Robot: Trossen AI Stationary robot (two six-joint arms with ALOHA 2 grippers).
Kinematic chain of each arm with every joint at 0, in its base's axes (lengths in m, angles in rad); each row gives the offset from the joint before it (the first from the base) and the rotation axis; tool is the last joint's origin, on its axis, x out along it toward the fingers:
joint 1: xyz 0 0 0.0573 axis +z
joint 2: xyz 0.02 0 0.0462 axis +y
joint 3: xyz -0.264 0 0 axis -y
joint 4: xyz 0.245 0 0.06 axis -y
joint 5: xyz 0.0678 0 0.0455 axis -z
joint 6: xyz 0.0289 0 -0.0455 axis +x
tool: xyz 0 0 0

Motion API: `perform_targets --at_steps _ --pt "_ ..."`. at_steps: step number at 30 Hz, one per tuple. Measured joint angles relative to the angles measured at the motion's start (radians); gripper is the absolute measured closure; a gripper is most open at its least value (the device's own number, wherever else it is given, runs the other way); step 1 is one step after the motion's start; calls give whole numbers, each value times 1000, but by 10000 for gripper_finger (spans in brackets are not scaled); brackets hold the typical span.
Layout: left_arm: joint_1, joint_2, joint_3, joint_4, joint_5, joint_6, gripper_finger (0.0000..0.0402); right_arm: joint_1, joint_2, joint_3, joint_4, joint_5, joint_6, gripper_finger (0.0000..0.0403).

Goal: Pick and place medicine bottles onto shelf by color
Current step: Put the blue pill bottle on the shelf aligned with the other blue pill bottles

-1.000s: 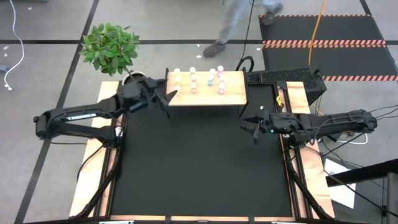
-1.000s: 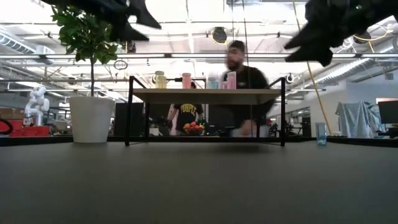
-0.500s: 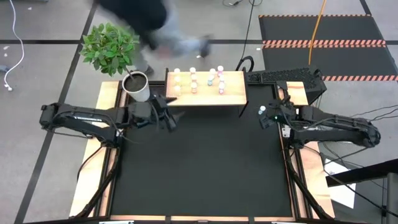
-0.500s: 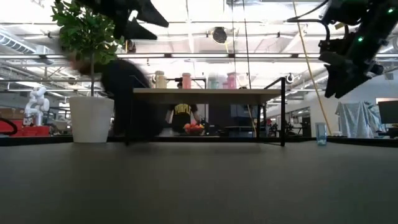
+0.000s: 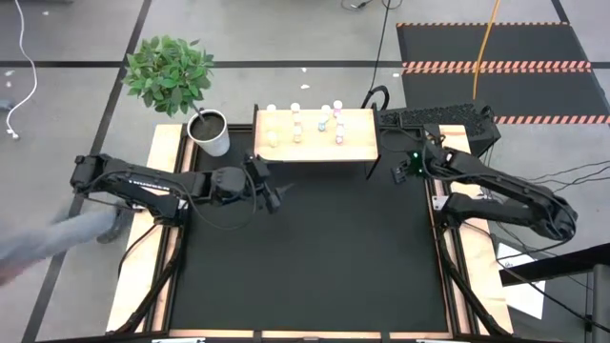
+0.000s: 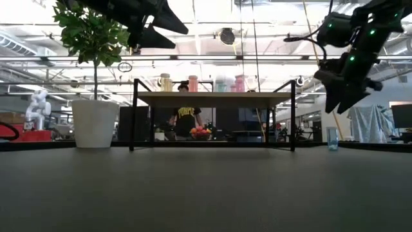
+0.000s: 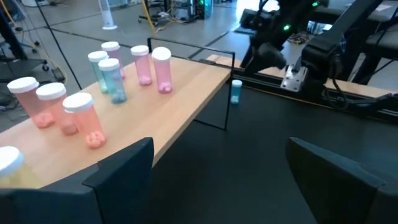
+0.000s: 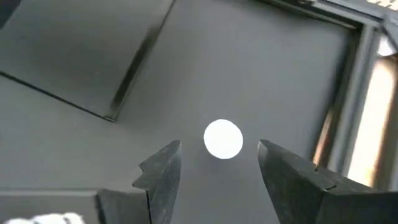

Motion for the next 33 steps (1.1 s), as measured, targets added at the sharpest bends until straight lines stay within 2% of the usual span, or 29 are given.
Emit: perform_targets --at_steps 4,10,15,19,24,27,30,33 --pt "-5 -2 0 6 -1 19 37 -52 49 -36 76 -14 -88 197" --pt "-32 -2 0 -1 -10 20 37 -87 99 -77 108 -20 -103 197" --pt "-71 -2 0 -5 -81 30 37 -103 111 -109 199 -108 -174 205" --pt "-91 -2 0 -3 -141 20 37 -121 129 -126 221 -143 -185 235" --pt "-127 -2 24 23 -261 33 37 -126 131 -131 215 -144 -185 300" --pt "-143 6 60 26 -271 101 37 -125 119 -131 203 -152 -169 329" --pt "-164 8 91 12 -271 134 37 -124 94 -131 190 -239 -130 342" --pt "-187 7 111 0 -272 124 37 -122 62 -131 172 -374 -89 343"
